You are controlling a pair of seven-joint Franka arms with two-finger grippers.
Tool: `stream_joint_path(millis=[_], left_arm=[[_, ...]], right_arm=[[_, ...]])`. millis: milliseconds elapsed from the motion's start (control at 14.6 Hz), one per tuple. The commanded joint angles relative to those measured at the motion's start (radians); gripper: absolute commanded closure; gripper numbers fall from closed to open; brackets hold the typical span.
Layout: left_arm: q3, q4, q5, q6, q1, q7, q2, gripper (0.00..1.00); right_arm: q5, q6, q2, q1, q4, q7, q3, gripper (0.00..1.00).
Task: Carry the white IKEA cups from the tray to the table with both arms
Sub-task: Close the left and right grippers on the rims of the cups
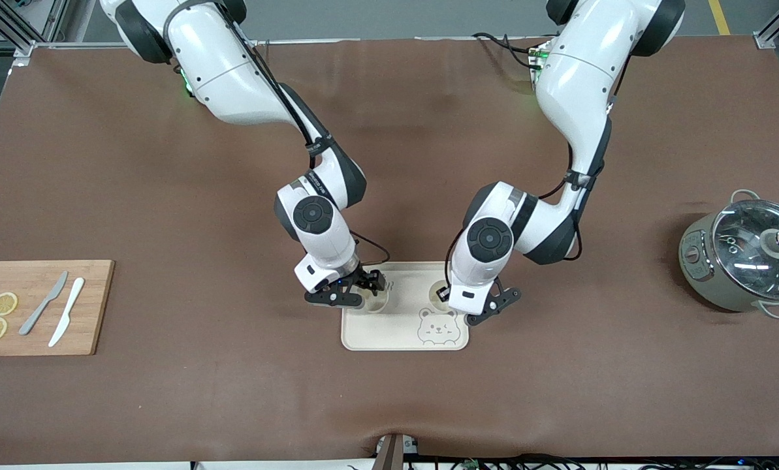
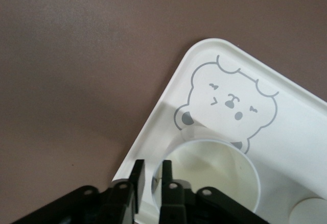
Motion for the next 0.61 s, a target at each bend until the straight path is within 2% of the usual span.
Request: stream_joint_path(millis=[0, 410, 546], left_arm=[[0.008, 0.011, 0.015, 0.004, -0.009, -0.024, -0.002, 1.0], [0.008, 0.011, 0.024, 0.001, 0.011, 0.002, -0.034, 1.0], [0.009, 0.01, 0.025, -0.002, 0.021, 0.038, -0.051, 1.0]], right_arm=[[-0.016, -0.002, 0.017, 0.011, 0.031, 0.023, -0.01, 0.29], [-0.016, -0.004, 0.017, 0.011, 0.029, 0.023, -0.01, 0.84], [-0.016, -0.002, 0.017, 0.011, 0.029, 0.025, -0.01, 0.98]])
